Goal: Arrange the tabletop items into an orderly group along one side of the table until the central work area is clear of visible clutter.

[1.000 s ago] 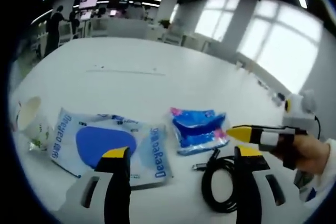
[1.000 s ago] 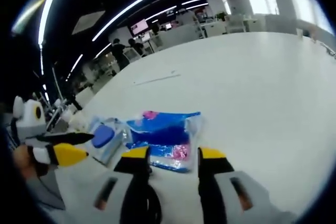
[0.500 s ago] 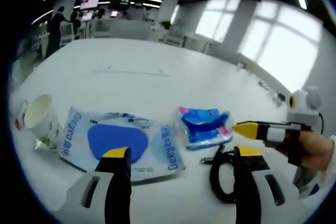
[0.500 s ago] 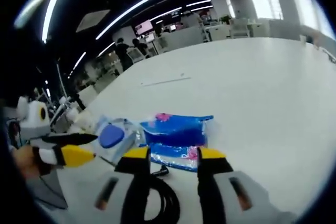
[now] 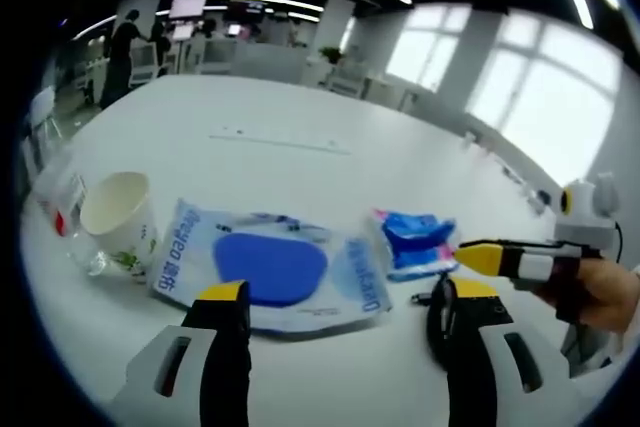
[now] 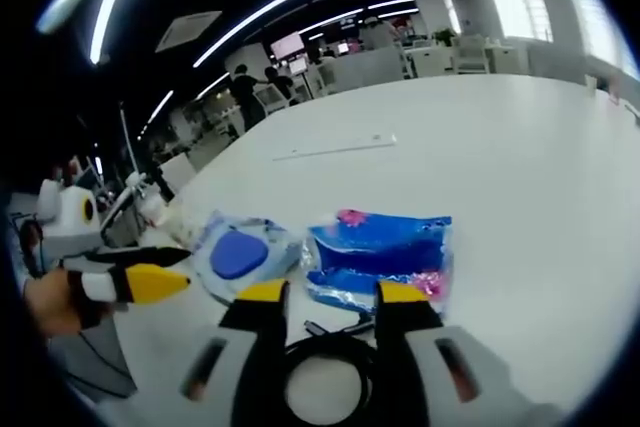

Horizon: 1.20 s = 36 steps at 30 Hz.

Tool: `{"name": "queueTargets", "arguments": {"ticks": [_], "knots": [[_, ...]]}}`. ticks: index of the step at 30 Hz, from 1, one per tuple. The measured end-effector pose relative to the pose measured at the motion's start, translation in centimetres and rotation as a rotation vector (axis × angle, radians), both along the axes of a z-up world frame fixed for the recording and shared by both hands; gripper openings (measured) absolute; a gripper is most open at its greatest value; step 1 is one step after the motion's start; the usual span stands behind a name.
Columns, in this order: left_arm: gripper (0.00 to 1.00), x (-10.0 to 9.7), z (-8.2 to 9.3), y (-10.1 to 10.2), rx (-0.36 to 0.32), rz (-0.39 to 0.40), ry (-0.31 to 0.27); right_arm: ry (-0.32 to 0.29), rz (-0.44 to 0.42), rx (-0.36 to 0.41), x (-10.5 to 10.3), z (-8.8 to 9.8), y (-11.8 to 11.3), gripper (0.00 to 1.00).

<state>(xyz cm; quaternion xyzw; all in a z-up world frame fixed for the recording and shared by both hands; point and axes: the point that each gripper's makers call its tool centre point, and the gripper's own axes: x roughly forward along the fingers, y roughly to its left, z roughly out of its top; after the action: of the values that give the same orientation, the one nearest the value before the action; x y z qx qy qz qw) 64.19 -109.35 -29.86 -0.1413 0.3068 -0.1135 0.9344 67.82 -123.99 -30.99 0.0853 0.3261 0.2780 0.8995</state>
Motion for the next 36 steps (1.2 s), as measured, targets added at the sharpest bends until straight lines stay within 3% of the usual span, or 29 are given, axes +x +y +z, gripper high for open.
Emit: {"name": "queueTargets", "arguments": {"ticks": [26,36], "knots": [[0.75,-1.4,-0.7,4.3,-0.016,0.074,0.009,0.05,0.114,0.001,-1.2,-0.9,6.6,0.28],[0.74,-2.3,-1.4,6.0,-0.025,0.114,0.024,0.141,0.152,-0.027,-2.0,-3.6,8.8,0.22]]}}
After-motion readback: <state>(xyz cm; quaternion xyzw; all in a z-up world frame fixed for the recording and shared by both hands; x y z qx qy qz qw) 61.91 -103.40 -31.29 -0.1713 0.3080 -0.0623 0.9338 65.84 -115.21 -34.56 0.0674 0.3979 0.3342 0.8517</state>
